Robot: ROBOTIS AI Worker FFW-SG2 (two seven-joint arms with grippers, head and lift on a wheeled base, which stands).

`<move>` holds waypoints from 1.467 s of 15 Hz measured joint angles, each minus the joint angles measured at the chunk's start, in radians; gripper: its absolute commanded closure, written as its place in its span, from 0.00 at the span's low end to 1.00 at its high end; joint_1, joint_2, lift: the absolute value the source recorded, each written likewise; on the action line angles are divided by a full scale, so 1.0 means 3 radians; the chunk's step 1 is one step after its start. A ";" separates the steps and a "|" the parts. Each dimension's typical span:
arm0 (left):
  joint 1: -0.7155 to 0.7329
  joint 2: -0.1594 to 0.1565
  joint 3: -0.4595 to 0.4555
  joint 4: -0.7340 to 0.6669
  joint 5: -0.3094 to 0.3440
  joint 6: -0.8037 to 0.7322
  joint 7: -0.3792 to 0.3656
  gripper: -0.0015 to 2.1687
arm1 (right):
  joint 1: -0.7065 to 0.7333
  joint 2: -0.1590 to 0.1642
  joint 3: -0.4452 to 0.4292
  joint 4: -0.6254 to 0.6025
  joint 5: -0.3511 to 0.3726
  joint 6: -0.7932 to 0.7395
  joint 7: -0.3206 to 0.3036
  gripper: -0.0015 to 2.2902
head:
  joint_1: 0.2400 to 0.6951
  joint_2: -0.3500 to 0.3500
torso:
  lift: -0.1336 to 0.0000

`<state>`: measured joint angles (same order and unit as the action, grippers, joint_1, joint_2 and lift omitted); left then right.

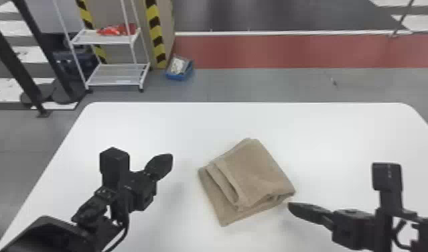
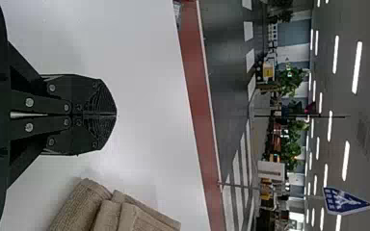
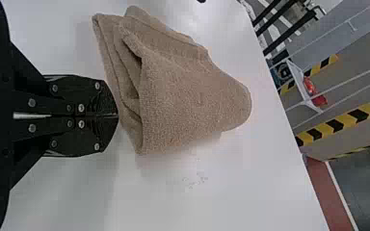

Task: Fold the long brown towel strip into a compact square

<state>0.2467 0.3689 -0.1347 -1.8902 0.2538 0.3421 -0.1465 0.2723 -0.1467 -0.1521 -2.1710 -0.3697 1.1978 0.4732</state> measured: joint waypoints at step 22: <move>-0.0221 -0.0033 -0.0215 0.0265 0.0089 -0.0148 -0.0055 0.55 | -0.0062 -0.0113 -0.1544 0.1053 -0.0602 -0.1580 0.1287 0.70 | 1.00 0.19 | 0.07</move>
<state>0.1804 0.3590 -0.1992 -1.8109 0.2806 0.2976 -0.1631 0.2536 -0.1806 -0.6152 -1.8551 -0.5502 0.7238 0.8593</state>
